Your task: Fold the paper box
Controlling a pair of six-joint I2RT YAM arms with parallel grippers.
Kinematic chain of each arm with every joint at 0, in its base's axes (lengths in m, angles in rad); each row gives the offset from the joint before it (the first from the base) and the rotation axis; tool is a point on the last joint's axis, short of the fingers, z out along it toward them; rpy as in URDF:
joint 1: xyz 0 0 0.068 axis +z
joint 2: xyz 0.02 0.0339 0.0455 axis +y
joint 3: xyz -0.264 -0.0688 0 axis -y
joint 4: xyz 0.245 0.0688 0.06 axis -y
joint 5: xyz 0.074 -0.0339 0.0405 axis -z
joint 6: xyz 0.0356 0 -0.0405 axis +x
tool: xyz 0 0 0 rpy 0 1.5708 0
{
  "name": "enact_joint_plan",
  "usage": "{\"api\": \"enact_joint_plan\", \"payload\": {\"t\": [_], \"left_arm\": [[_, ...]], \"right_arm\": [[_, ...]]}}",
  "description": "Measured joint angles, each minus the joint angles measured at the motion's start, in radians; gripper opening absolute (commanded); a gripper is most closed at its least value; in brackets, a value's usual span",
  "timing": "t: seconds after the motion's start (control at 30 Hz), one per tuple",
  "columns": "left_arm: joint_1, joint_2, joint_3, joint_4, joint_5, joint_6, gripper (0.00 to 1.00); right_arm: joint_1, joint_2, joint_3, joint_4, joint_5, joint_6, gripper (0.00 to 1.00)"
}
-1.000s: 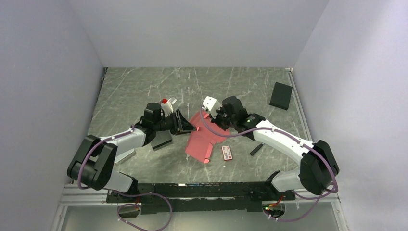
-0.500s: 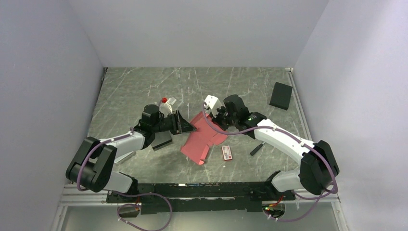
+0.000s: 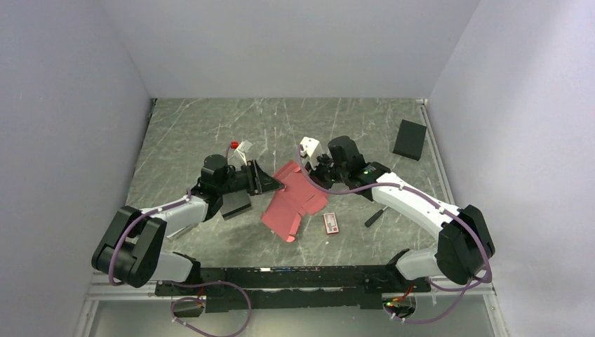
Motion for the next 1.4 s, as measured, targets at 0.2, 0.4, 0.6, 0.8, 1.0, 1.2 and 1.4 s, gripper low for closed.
{"api": "enact_joint_plan", "payload": {"t": [0.2, 0.4, 0.6, 0.8, 1.0, 1.2, 1.4], "left_arm": [[0.0, 0.002, 0.0, 0.01, 0.011, -0.045, 0.49], [0.0, 0.001, 0.0, 0.007, 0.024, -0.068, 0.5], [0.0, 0.001, 0.004, -0.041, 0.025, -0.068, 0.48], [0.002, 0.001, 0.01, -0.041, 0.025, -0.077, 0.53], [0.049, -0.029, -0.028, 0.061, 0.026, -0.145, 0.67], [0.087, -0.146, -0.069, 0.083, 0.005, -0.198, 0.68], [0.123, -0.228, -0.157, 0.119, -0.061, -0.254, 0.6]], "right_arm": [[0.001, 0.0, 0.0, 0.005, 0.017, 0.0, 0.0], [0.002, 0.0, 0.0, 0.01, 0.046, 0.005, 0.0], [0.002, 0.0, 0.0, 0.019, 0.062, 0.015, 0.0], [0.002, 0.0, 0.0, 0.019, 0.062, 0.018, 0.0], [0.002, 0.0, 0.0, 0.031, 0.053, 0.018, 0.0], [0.002, -0.001, 0.0, 0.031, 0.039, 0.017, 0.0], [0.002, -0.004, 0.0, 0.031, 0.01, 0.018, 0.0]]}}
